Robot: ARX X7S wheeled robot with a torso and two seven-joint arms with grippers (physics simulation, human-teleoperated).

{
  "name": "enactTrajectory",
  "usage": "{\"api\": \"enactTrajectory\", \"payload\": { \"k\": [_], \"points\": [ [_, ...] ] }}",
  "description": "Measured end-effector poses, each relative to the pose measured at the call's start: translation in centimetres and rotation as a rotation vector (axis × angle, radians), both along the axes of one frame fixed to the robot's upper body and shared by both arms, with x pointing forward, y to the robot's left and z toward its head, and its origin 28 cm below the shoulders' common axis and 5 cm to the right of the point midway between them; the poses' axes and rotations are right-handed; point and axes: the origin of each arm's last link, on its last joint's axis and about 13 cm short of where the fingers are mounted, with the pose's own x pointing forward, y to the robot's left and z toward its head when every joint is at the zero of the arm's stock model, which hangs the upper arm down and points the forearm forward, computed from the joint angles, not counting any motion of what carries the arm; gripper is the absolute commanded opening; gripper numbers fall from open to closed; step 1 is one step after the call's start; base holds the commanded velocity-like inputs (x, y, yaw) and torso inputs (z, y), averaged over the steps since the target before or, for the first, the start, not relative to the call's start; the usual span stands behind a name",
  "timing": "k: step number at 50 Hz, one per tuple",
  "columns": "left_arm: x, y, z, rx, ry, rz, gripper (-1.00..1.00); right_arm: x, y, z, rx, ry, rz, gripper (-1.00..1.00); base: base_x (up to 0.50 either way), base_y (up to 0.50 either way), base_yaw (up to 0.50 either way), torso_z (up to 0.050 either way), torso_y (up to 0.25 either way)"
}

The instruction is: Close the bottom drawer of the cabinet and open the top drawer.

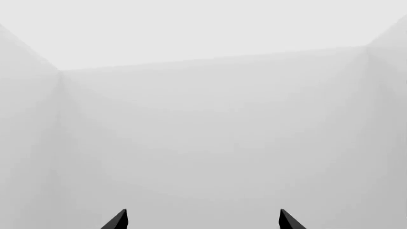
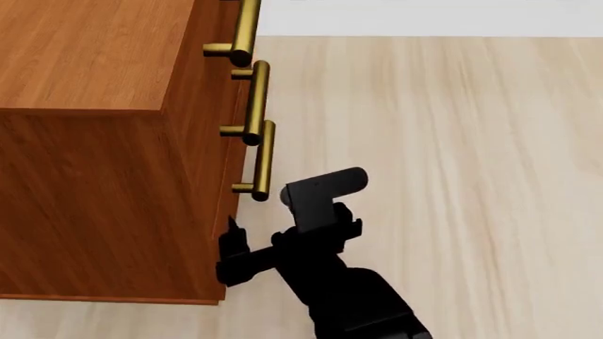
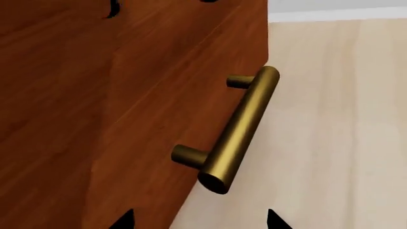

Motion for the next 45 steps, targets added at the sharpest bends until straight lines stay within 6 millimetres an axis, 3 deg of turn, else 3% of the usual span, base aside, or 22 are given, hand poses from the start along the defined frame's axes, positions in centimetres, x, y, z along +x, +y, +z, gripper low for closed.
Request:
{"api": "enactTrajectory", "payload": {
  "k": [29,45],
  "points": [
    [0.1,-0.4,0.1,0.000,-0.004,-0.015,1.00,-3.3,-3.3,1.4,0.095,-0.010,-0.095,1.00,0.00,0.00,0.00,0.000,0.000],
    [0.1,-0.5,0.3,0.000,-0.011,-0.020,1.00,-5.0,-5.2,2.8,0.279,0.008,-0.166,1.00,0.00,0.00,0.00,0.000,0.000]
  ]
}}
